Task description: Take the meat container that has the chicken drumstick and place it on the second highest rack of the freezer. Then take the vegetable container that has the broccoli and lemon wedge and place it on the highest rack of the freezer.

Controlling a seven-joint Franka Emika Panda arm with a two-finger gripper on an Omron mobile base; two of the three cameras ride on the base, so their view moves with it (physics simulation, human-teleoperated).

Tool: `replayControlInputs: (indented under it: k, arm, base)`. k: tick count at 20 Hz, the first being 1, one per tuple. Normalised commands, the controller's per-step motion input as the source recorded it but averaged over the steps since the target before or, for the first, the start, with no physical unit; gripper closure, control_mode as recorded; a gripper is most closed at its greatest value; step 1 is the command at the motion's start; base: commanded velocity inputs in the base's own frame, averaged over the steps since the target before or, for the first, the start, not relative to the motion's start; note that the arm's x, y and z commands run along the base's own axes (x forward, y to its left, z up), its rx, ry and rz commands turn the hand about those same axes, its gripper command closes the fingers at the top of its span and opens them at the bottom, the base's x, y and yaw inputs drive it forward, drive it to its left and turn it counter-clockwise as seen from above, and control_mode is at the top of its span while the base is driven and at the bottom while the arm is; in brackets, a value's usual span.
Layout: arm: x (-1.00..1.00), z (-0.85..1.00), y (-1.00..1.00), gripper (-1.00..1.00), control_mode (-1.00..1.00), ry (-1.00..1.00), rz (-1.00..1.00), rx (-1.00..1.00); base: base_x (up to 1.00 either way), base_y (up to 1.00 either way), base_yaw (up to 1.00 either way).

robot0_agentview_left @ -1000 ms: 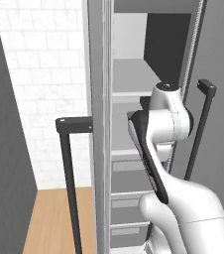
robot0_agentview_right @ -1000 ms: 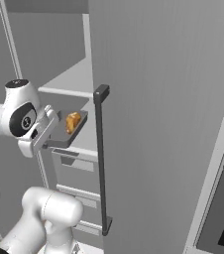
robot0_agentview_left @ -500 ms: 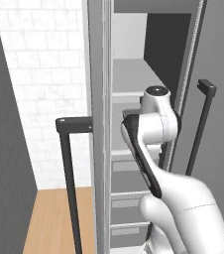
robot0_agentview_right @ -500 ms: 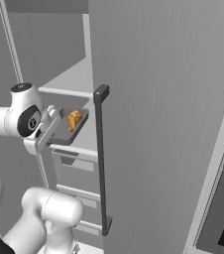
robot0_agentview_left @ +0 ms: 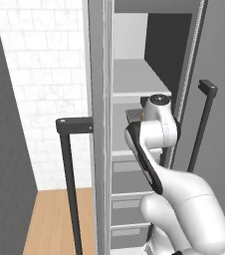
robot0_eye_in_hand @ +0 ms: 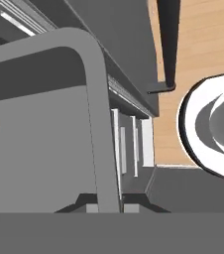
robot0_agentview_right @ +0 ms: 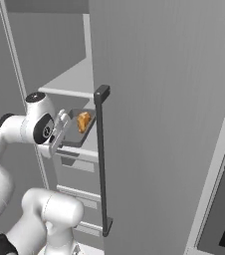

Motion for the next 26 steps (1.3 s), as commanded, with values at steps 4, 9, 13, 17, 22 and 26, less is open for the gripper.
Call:
replayControlInputs:
  k: [4,9,13,17,22,26]
  arm:
    - [0.56,-0.29,-0.15,1.0,-1.0,0.0,0.0,0.0]
    - [0.65,-0.39,0.0,1.0,-1.0,0.0,0.0,0.0]
    - [0.72,-0.39,-0.09,1.0,-1.0,0.0,0.0,0.0]
    - [0.67,-0.41,-0.13,1.0,-1.0,0.0,0.0,0.0]
    - [0.62,-0.12,-0.04,1.0,-1.0,0.01,-0.01,0.0]
    - [0.62,0.0,0.0,1.0,-1.0,0.02,-0.04,0.0]
  base:
    - [0.0,0.0,0.0]
    - [0.0,0.0,0.0]
    - [0.0,0.0,0.0]
    - [0.0,0.0,0.0]
    - [0.0,0.0,0.0]
    - [0.0,0.0,0.0]
